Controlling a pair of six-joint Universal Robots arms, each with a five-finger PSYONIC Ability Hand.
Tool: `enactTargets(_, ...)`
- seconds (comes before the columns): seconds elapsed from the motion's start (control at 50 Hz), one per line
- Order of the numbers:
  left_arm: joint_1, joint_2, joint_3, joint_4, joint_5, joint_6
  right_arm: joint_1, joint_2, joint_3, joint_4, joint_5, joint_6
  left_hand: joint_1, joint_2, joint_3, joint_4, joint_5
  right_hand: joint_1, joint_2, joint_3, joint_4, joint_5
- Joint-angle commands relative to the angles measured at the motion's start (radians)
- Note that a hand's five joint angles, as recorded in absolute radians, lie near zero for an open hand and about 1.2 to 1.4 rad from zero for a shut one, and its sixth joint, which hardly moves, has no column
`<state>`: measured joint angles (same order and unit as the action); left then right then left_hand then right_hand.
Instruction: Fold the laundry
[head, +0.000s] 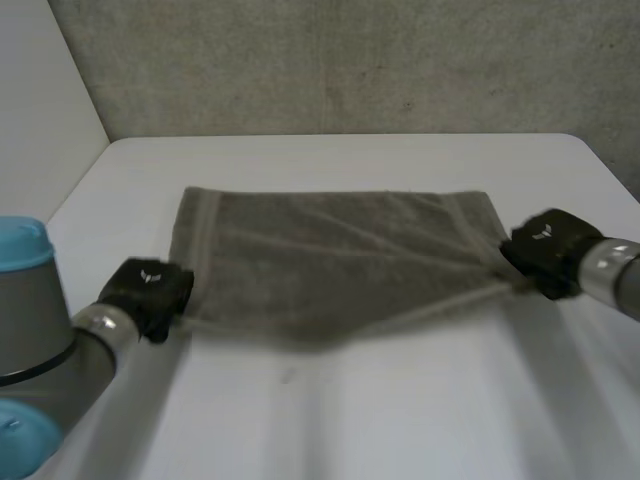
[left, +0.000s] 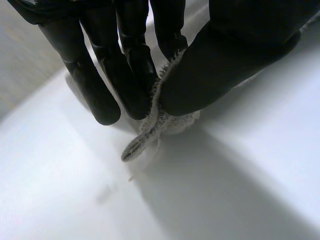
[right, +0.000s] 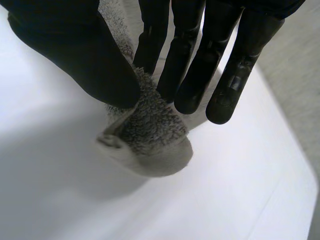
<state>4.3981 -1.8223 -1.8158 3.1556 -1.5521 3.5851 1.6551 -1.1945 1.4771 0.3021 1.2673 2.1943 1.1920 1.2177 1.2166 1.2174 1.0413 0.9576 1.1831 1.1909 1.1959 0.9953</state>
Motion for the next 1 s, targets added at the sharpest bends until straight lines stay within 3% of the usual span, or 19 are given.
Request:
enactTargets(0.02, -0.012, 0.177, -0.033, -0.36, 0.0, 0.021, -0.092, -0.189, 0.095, 0.313, -0.003, -0.212, 0.204, 0.179, 0.18, 0.179, 0.18, 0.439, 0.213, 0.205, 0.2, 0.226)
enactTargets(0.14, -0.031, 0.329, 0.012, -0.497, 0.006, 0.072, -0.172, -0.273, 0.124, 0.318, -0.02, -0.281, 0.204, 0.179, 0.18, 0.179, 0.18, 0.439, 0.213, 0.205, 0.2, 0.226)
enactTargets(0.28, -0.035, 0.304, 0.055, -0.419, 0.006, 0.13, -0.167, -0.228, 0.123, 0.198, -0.005, -0.271, 0.204, 0.179, 0.18, 0.179, 0.18, 0.439, 0.213, 0.205, 0.2, 0.226)
enactTargets(0.42, -0.035, -0.009, 0.168, -0.201, 0.001, 0.132, -0.129, -0.021, 0.028, 0.056, 0.053, -0.161, 0.204, 0.179, 0.18, 0.179, 0.18, 0.439, 0.213, 0.205, 0.2, 0.226)
enactTargets(0.64, -0.038, -0.394, 0.511, -0.007, -0.003, 0.129, -0.003, 0.258, -0.179, -0.214, 0.155, 0.016, 0.204, 0.179, 0.18, 0.179, 0.18, 0.439, 0.213, 0.205, 0.2, 0.226)
enactTargets(0.8, -0.04, -0.564, 0.719, 0.076, -0.009, 0.133, 0.054, 0.39, -0.27, -0.406, 0.176, 0.027, 0.204, 0.179, 0.18, 0.179, 0.18, 0.439, 0.213, 0.205, 0.2, 0.226)
enactTargets(0.98, -0.04, -0.638, 0.814, 0.093, -0.003, 0.133, 0.069, 0.475, -0.347, -0.5, 0.21, 0.028, 0.204, 0.179, 0.18, 0.179, 0.18, 0.439, 0.213, 0.205, 0.2, 0.226)
enactTargets(1.0, -0.04, -0.638, 0.816, 0.109, -0.003, 0.133, 0.071, 0.477, -0.351, -0.514, 0.21, 0.028, 0.204, 0.179, 0.18, 0.179, 0.18, 0.007, -0.219, -0.227, -0.232, -0.206)
